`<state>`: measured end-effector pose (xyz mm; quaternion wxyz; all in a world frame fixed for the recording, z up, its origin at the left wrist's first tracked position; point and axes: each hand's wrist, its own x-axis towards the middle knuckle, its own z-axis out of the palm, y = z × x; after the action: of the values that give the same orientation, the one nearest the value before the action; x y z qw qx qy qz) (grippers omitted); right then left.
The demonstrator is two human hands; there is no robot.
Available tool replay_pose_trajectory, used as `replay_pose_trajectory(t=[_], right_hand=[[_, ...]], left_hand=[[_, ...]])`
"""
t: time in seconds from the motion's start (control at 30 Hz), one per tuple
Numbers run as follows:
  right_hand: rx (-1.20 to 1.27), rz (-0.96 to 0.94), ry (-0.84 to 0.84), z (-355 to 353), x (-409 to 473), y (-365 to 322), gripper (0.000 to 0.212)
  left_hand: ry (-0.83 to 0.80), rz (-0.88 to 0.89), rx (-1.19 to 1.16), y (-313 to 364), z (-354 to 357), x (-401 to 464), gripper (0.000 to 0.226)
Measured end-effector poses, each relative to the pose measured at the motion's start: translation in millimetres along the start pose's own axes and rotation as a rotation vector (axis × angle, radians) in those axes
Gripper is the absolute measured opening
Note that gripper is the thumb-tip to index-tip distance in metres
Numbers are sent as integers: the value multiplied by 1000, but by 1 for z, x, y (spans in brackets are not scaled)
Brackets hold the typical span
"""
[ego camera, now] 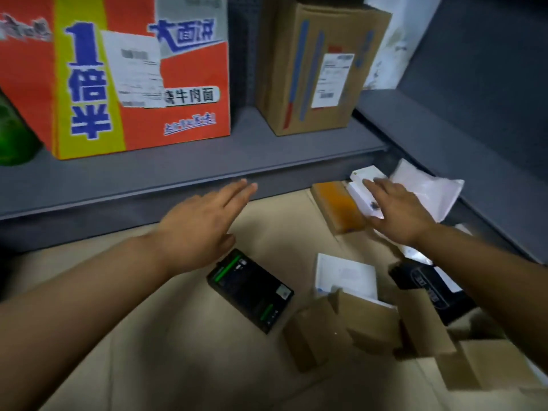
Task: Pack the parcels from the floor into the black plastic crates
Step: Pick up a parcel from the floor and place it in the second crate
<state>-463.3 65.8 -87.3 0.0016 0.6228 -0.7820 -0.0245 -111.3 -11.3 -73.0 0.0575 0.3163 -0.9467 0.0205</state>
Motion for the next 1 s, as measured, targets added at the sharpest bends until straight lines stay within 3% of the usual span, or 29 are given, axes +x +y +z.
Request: replay_pose_trajectory(t=[0.17, 0.33, 0.53, 0.63, 0.73, 0.8, 1.0], right_hand=[[74, 288, -86, 52, -13, 72, 80], [98, 483, 37, 95, -17, 104, 82], [507, 783, 129, 121, 20, 120, 102], [677, 913, 253, 131, 42, 117, 83], [693, 954, 412, 130, 56, 101, 41], [697, 972, 514, 128, 59, 87, 27], [836, 672, 645, 147, 56, 12, 33]], left_hand=[[-116, 61, -34, 44, 33, 37, 90], [-125, 64, -34, 56, 53, 60, 89], [-139, 59, 4, 54, 75, 70, 98], [-142, 53, 22, 55, 85, 74, 99], [-180, 29, -47, 55, 94, 74, 92], [-173, 8, -67, 52, 99, 72, 88], [-275, -46, -66, 48, 99, 69, 84]])
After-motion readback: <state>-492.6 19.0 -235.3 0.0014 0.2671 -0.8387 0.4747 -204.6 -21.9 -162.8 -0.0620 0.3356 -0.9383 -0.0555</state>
